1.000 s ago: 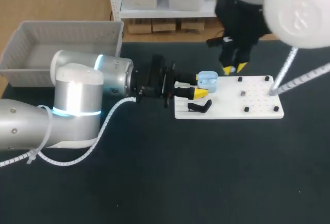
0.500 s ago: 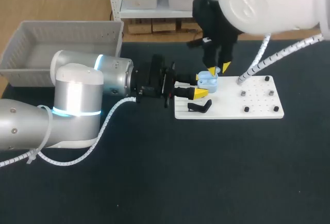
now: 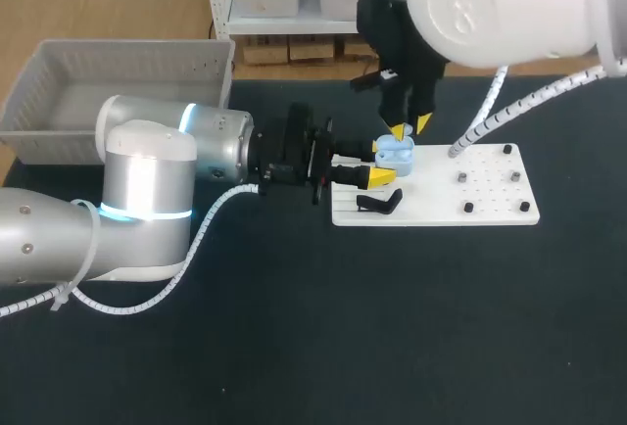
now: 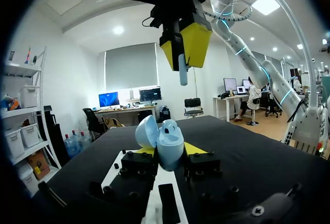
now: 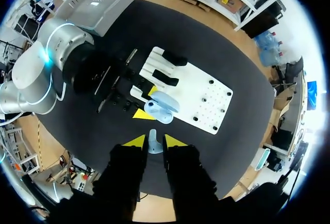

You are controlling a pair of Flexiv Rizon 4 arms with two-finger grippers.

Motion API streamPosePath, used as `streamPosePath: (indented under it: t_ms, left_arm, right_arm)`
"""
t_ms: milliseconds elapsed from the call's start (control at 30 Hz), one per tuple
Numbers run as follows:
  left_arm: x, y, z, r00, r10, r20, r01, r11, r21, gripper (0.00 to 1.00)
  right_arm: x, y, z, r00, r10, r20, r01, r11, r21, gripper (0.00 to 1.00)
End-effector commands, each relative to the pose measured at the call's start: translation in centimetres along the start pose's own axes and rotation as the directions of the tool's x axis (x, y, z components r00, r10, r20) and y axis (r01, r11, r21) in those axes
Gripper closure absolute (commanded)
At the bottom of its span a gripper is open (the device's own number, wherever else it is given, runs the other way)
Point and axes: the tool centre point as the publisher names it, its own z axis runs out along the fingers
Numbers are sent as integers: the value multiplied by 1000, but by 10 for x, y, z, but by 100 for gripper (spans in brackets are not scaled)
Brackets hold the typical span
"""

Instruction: Pick up each earbud case from the left stands, insert the matching earbuds, close the lid, and place the case in the box.

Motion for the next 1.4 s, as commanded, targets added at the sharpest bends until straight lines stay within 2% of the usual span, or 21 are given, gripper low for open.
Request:
streamPosePath:
  t_ms: [33, 533, 1400]
  left_arm:
    - [0, -2, 0, 1000, 4, 1, -4, 1000, -8, 100]
    - [0, -2, 0, 1000, 4, 1, -4, 1000, -8, 100]
    - [0, -2, 0, 1000, 4, 1, -4, 1000, -8, 100]
  right_arm:
    - [-5, 1, 6, 1000, -23, -12, 23, 1000, -2, 100]
    - [-16, 12, 20, 994, -88, -62, 89, 996, 0, 100]
    - [-19, 12, 36, 993, -81, -89, 83, 996, 20, 100]
